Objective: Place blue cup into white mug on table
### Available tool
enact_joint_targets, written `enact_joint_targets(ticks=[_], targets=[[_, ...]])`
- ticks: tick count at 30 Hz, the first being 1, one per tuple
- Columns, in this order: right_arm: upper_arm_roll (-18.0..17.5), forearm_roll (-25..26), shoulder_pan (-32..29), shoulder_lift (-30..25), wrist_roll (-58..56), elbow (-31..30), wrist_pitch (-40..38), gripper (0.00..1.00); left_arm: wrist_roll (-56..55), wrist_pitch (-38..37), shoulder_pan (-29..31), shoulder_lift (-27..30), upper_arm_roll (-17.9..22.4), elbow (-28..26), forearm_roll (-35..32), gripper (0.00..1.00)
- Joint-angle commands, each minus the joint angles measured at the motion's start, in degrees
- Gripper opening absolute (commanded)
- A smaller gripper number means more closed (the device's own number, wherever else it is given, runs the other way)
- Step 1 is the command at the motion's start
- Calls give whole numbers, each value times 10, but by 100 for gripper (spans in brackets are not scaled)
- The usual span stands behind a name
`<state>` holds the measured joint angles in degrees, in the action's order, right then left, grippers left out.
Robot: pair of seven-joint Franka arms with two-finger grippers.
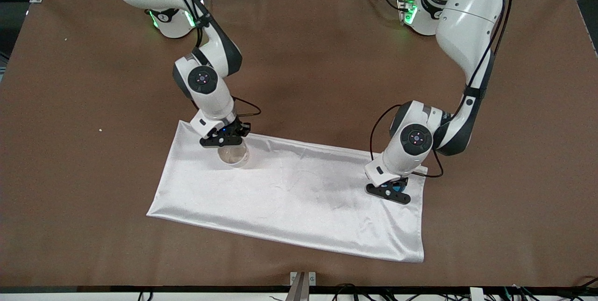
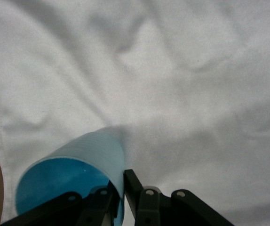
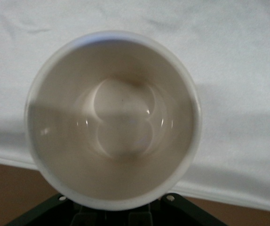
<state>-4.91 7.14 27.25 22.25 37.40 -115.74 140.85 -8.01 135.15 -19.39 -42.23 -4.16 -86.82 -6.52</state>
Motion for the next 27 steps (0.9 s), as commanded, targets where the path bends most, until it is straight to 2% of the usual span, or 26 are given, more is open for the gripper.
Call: enact_joint_targets(ticks=[1, 11, 27], targets=[[1, 9, 42, -25, 88, -9, -25, 0, 8, 1, 1, 15, 2, -2, -10, 0], [1, 9, 135, -25, 225, -8, -24, 0, 3, -28, 6, 51, 2, -4, -10, 0], [2, 9, 213, -21, 309, -22, -21, 0, -14, -177, 8, 153, -2, -10, -2, 0]])
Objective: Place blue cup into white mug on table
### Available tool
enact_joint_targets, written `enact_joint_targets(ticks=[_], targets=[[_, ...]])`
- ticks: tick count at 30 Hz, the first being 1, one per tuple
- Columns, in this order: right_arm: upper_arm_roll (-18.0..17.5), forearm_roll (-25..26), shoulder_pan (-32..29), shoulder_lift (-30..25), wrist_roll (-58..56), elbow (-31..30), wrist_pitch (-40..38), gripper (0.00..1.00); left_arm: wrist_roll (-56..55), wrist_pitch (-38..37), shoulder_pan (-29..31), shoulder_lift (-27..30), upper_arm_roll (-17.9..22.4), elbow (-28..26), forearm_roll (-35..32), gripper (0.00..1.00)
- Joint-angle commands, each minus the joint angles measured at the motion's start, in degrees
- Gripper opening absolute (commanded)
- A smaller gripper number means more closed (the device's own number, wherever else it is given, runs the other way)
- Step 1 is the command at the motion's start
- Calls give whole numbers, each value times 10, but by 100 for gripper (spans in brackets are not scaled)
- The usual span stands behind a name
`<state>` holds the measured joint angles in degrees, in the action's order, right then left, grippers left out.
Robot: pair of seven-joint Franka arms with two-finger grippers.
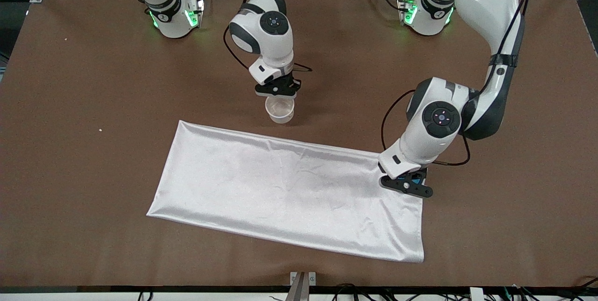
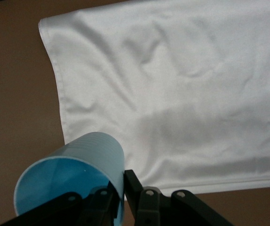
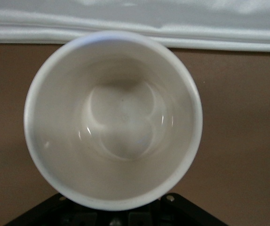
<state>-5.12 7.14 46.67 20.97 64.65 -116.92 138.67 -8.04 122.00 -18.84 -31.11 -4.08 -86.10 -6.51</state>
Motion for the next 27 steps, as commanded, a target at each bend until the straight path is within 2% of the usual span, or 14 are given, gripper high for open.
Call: enact_joint_targets(ticks=[1, 7, 19, 27], targets=[[4, 9, 24, -8, 44, -11, 1, 0, -17, -59, 2, 49, -3, -18, -2, 0], [5, 12, 47, -7, 77, -20, 3, 0, -39, -112, 0, 99, -6, -29, -1, 0], [5, 36, 50, 13, 89, -21, 10, 0, -43, -222, 5, 190, -9, -34, 26, 0], [5, 73, 54, 28, 130, -21, 23, 0, -44, -232, 5, 235, -10, -69, 33, 0]])
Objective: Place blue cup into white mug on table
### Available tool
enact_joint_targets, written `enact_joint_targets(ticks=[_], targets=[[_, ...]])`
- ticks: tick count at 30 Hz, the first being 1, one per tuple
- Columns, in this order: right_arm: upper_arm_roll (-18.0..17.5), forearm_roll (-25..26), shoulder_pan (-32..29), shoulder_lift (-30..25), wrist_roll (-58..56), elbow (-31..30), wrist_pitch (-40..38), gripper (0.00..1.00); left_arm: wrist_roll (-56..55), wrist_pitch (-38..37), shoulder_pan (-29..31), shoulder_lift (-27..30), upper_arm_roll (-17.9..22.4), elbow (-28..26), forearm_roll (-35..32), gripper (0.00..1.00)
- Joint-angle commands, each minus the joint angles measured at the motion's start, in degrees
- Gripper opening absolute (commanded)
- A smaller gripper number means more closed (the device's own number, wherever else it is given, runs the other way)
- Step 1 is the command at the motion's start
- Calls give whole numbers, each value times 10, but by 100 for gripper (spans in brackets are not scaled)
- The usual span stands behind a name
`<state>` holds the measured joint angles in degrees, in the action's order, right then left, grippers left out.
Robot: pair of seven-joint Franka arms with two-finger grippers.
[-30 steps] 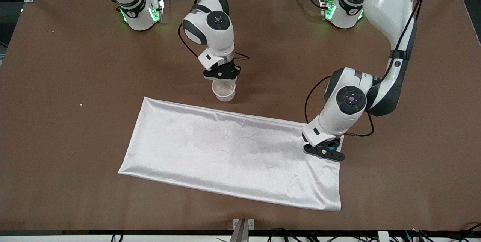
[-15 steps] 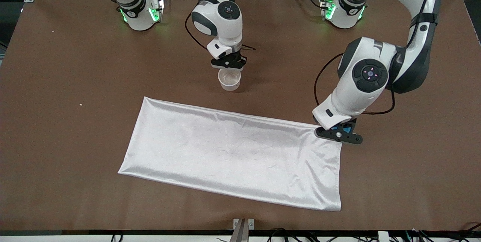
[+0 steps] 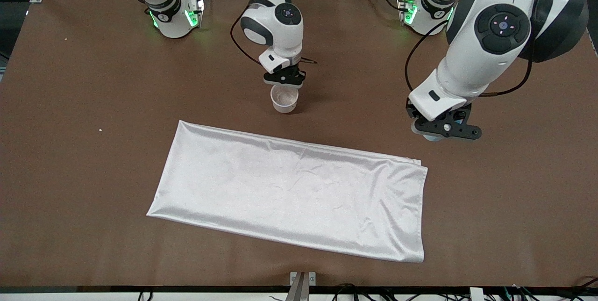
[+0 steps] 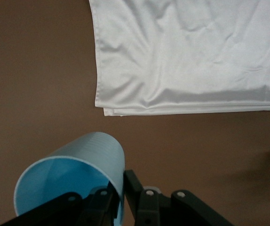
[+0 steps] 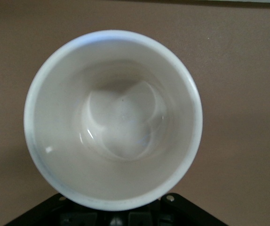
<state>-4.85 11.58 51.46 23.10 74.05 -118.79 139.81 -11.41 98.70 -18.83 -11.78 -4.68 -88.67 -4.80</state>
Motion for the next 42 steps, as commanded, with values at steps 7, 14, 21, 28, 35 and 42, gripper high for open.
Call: enact_joint_targets(ticks=[7, 14, 21, 28, 35, 42], targets=[[2, 32, 10, 19, 43, -1, 21, 0, -12, -6, 14, 80, -3, -71, 51, 0], [2, 51, 9, 24, 61, 1, 25, 0, -12, -5, 20, 84, -2, -84, 67, 0], [3, 51, 9, 23, 62, 3, 19, 100, -13, 6, 27, 96, -2, -112, 66, 0], [3, 50, 9, 12, 61, 4, 13, 100, -13, 39, 39, 120, -2, -156, 66, 0], [1, 49, 8, -4, 61, 42, -70, 100, -13, 41, 37, 113, -2, -150, 66, 0], [3, 45, 1, -19, 52, 74, -106, 100, -13, 51, 26, 104, -5, -136, 66, 0]])
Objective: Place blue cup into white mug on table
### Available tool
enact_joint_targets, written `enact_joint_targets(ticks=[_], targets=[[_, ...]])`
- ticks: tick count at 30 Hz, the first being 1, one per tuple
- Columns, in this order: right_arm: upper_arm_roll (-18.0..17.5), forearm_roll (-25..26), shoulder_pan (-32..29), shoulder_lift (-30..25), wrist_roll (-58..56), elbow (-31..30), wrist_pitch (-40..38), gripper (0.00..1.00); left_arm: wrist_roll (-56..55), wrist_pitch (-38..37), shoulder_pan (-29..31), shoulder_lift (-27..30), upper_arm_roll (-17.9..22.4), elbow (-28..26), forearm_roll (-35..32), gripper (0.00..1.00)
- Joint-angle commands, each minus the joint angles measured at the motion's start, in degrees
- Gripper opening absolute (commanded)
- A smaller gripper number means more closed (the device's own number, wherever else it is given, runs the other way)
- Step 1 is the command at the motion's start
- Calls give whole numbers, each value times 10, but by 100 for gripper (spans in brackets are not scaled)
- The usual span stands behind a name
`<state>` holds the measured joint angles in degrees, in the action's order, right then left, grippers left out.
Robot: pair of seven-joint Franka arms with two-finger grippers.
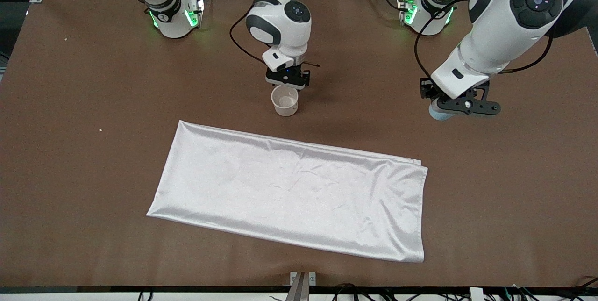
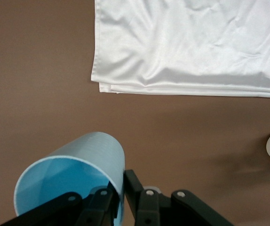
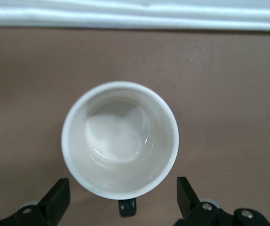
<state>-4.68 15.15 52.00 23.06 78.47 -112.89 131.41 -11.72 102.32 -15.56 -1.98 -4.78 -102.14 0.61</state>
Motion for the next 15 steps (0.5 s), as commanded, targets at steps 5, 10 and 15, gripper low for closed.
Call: enact_joint_targets(ticks=[5, 10, 15], targets=[[0, 8, -28, -24, -10, 31, -22, 100, -10, 17, -8, -12, -29, 23, 13, 0], [-1, 5, -66, -25, -69, 38, -26, 100, -11, 17, -9, -33, -59, 48, 12, 0], [-1, 5, -127, -26, -154, 38, -26, 100, -11, 17, -14, -60, -86, 71, 11, 0]])
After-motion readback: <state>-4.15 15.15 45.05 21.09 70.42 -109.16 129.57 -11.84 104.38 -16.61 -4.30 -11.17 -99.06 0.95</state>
